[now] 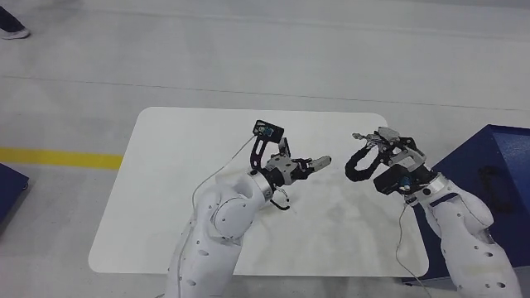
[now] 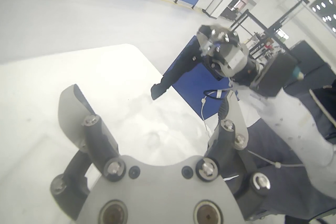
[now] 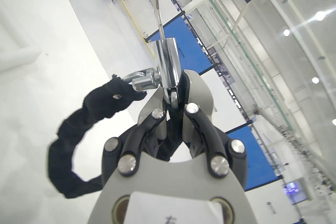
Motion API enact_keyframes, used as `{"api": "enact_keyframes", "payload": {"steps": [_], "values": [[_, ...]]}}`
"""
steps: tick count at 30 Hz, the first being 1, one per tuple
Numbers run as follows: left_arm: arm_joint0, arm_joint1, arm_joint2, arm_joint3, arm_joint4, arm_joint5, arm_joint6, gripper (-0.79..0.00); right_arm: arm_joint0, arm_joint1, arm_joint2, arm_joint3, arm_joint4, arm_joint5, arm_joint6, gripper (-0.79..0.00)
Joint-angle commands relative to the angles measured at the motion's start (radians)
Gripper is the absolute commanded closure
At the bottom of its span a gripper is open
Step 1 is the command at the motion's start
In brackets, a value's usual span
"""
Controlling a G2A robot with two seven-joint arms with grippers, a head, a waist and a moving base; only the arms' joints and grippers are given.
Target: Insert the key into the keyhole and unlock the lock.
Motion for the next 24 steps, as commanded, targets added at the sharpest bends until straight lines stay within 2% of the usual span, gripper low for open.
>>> {"api": "enact_keyframes", "payload": {"steps": [1,4,6,10,11,13,14,15,24], "values": [[-0.029,-0.006,-0.003,0.027,-0.562,0.182,-0.109,-0.785,-0.013,-0.001,-0.007,-0.004,-0.046,0.111,-0.034,0.000],[-0.047,-0.016,-0.006,0.075,-0.802,0.307,-0.160,-0.779,-0.025,-0.004,-0.011,-0.002,-0.099,0.234,-0.058,0.000],[-0.063,-0.019,0.007,0.101,-0.866,0.342,-0.178,-0.711,-0.029,-0.005,-0.016,0.003,-0.119,0.279,-0.069,0.000],[-0.073,-0.022,0.035,0.139,-0.901,0.321,-0.136,-0.668,-0.036,-0.007,-0.027,0.012,-0.153,0.313,-0.077,0.000],[-0.077,-0.022,0.046,0.152,-0.907,0.325,-0.137,-0.637,-0.038,-0.007,-0.031,0.014,-0.160,0.319,-0.077,0.000],[-0.087,-0.023,0.059,0.168,-0.923,0.314,-0.135,-0.508,-0.039,-0.008,-0.036,0.016,-0.165,0.316,-0.080,0.000],[-0.091,-0.022,0.064,0.174,-0.922,0.309,-0.128,-0.369,-0.040,-0.008,-0.037,0.017,-0.167,0.318,-0.080,0.000],[-0.094,-0.022,0.069,0.178,-0.921,0.305,-0.123,-0.342,-0.040,-0.008,-0.038,0.018,-0.170,0.320,-0.081,0.000],[-0.107,-0.012,0.082,0.189,-0.931,0.305,-0.098,-0.237,-0.043,-0.007,-0.031,0.016,-0.170,0.308,-0.099,0.000]]}}
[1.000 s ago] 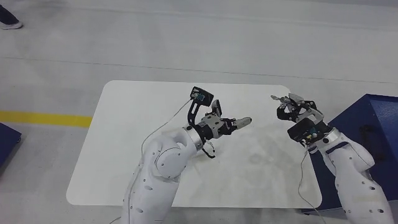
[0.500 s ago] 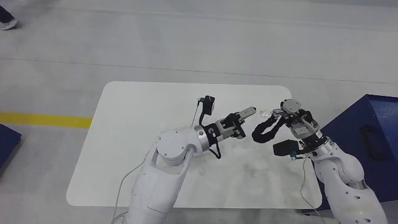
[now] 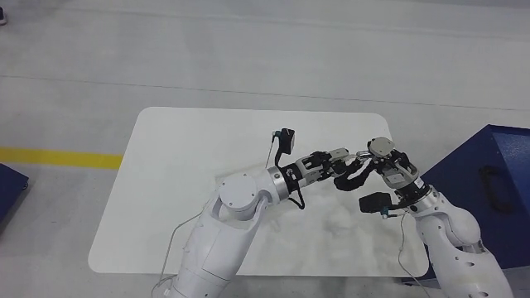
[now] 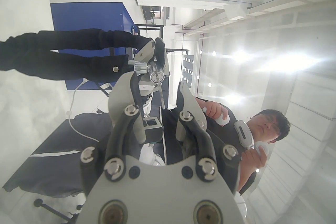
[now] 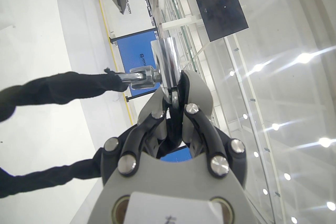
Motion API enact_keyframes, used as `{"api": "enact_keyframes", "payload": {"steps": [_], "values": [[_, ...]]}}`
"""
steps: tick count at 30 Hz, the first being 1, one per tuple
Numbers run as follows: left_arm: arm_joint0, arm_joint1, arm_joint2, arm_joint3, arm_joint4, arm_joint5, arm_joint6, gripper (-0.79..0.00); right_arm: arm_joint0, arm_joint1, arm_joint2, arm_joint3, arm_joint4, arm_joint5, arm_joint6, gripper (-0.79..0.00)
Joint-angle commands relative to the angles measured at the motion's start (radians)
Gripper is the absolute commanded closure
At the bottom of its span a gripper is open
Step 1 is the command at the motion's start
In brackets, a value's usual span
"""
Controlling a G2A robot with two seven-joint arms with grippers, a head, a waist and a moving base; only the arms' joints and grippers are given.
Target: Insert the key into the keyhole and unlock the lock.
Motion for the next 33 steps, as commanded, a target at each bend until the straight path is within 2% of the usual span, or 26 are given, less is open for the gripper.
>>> {"api": "enact_keyframes", "payload": {"steps": [1,3,5,18,25,33], "values": [[0.000,0.003,0.001,-0.002,-0.002,0.000,0.001,-0.200,-0.001,0.000,0.002,-0.001,0.003,-0.005,-0.003,0.000],[0.002,0.006,0.003,-0.007,-0.004,-0.002,0.003,-0.037,-0.001,0.001,0.003,-0.001,0.005,-0.014,-0.004,0.000],[0.004,0.008,0.006,-0.010,-0.006,-0.001,0.004,0.000,-0.001,0.001,0.003,-0.002,0.005,-0.024,-0.005,0.000],[0.003,0.029,0.027,-0.028,0.023,-0.026,-0.013,0.000,0.007,0.007,0.010,-0.009,0.009,-0.141,-0.025,0.000],[0.012,0.044,0.040,-0.061,0.094,-0.090,-0.018,0.000,0.022,0.016,0.014,-0.006,0.025,-0.274,-0.058,0.000],[0.022,0.060,0.048,-0.097,0.157,-0.113,-0.005,0.000,0.028,0.024,0.017,-0.020,0.047,-0.395,-0.056,0.000]]}}
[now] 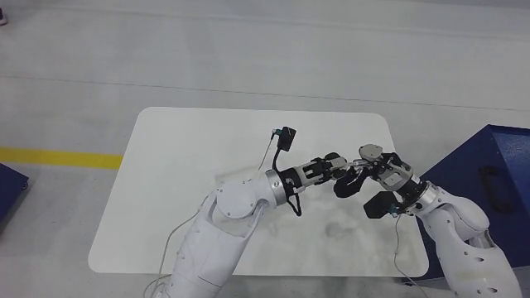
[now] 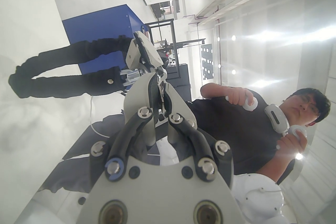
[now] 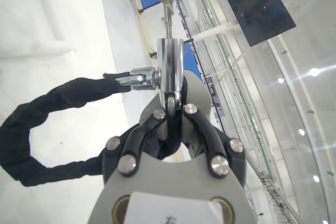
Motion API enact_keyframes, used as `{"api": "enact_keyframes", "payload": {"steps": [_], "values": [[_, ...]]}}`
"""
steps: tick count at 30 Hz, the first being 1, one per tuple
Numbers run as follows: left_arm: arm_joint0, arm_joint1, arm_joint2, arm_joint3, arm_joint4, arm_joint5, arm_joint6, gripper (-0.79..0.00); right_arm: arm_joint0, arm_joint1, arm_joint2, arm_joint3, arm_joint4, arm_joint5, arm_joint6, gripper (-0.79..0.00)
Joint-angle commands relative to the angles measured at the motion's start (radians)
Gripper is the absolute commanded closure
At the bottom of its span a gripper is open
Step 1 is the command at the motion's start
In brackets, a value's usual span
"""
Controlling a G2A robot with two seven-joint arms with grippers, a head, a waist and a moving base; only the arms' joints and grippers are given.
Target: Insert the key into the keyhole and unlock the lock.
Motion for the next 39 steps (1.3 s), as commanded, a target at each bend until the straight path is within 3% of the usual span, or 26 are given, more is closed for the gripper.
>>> {"api": "enact_keyframes", "payload": {"steps": [1,17,28,39], "values": [[0.003,0.004,0.005,-0.008,0.023,-0.016,0.003,0.000,0.003,0.001,0.000,-0.003,0.015,-0.040,0.007,0.000],[0.014,0.036,0.037,-0.054,0.190,-0.112,-0.003,0.000,0.046,0.022,-0.007,0.016,0.096,-0.347,0.001,0.000],[0.017,0.057,0.068,-0.082,0.341,-0.198,0.020,0.000,0.084,0.039,-0.022,0.048,0.120,-0.486,-0.007,0.000],[0.016,0.075,0.096,-0.097,0.522,-0.245,0.091,0.000,0.109,0.055,-0.048,0.071,0.119,-0.542,-0.015,0.000]]}}
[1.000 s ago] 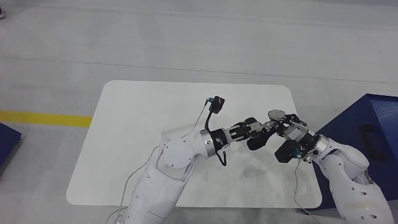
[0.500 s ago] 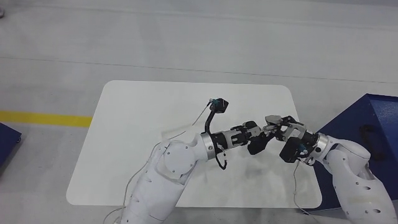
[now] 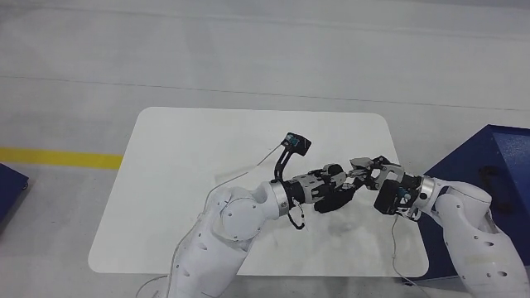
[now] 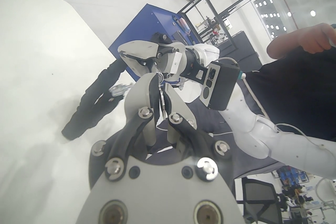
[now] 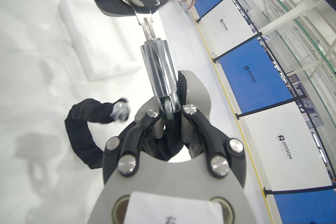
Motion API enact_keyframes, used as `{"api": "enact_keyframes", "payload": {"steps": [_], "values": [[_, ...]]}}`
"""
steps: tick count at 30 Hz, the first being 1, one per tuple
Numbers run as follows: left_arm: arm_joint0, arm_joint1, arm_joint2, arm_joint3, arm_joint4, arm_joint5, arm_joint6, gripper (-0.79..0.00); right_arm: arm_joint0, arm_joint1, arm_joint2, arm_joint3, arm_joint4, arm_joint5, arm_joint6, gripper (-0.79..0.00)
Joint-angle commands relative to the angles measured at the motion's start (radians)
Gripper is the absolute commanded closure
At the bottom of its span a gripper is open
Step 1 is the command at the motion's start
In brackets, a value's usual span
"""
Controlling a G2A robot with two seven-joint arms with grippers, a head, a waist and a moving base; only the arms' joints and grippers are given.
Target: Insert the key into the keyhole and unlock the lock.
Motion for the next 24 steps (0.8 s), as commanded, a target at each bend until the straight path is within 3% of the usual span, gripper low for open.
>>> {"api": "enact_keyframes", "payload": {"steps": [1,12,13,14,24], "values": [[0.002,0.004,0.006,-0.002,0.059,-0.013,0.027,0.000,0.005,0.003,-0.005,0.004,0.000,-0.008,0.002,0.000],[0.008,0.013,0.020,-0.005,0.101,-0.026,0.075,0.000,0.019,0.016,-0.023,0.015,0.018,-0.019,0.004,0.000],[0.006,0.013,0.022,-0.004,0.098,-0.023,0.077,-0.308,0.019,0.017,-0.024,0.016,0.021,-0.017,0.004,0.000],[0.006,0.013,0.022,-0.004,0.093,-0.021,0.083,-0.785,0.019,0.018,-0.026,0.016,0.023,-0.017,0.003,0.000],[0.015,0.013,-0.042,0.003,-0.098,0.021,0.188,-0.785,0.023,0.031,-0.003,0.031,0.045,0.006,0.039,0.000]]}}
